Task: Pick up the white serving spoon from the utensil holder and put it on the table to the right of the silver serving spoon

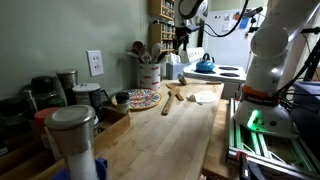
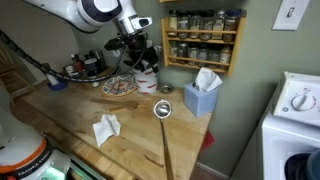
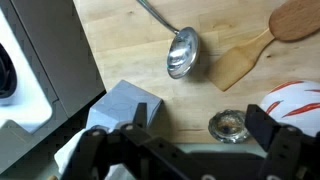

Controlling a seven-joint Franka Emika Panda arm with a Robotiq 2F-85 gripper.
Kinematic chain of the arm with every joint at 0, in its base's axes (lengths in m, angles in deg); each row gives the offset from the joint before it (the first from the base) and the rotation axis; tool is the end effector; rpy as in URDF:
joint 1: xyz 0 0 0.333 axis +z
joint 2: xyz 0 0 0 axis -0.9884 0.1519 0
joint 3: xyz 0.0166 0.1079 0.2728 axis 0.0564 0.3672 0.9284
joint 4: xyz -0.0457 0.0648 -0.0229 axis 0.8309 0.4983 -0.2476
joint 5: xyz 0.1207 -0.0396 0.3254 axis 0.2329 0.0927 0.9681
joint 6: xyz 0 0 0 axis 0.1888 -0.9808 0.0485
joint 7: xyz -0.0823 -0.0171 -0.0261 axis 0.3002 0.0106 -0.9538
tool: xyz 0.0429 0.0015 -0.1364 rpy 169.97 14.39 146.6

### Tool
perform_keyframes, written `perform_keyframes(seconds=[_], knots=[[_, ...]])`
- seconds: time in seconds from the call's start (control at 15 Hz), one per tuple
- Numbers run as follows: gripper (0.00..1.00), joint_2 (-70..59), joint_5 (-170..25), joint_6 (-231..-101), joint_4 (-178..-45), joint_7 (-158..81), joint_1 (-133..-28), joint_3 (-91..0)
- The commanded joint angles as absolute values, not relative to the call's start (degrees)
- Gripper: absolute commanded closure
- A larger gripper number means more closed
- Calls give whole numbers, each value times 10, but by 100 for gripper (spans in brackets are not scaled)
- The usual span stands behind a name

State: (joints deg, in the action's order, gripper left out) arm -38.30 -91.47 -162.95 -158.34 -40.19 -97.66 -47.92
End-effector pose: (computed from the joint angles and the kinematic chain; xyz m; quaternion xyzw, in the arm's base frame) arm 0.3956 -0.1836 0.3960 0.9823 -0.1076 0.0506 0.1446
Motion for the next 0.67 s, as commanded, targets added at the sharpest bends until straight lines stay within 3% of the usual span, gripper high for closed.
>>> perform_keyframes(seconds=[0.0,0.47,0.6], knots=[[0,-383,-918,-1627,-1582,-400,-967,-488],[0,-383,-918,-1627,-1582,-400,-967,-488],[0,-403,-821,-1626,-1582,-467,-939,-513]])
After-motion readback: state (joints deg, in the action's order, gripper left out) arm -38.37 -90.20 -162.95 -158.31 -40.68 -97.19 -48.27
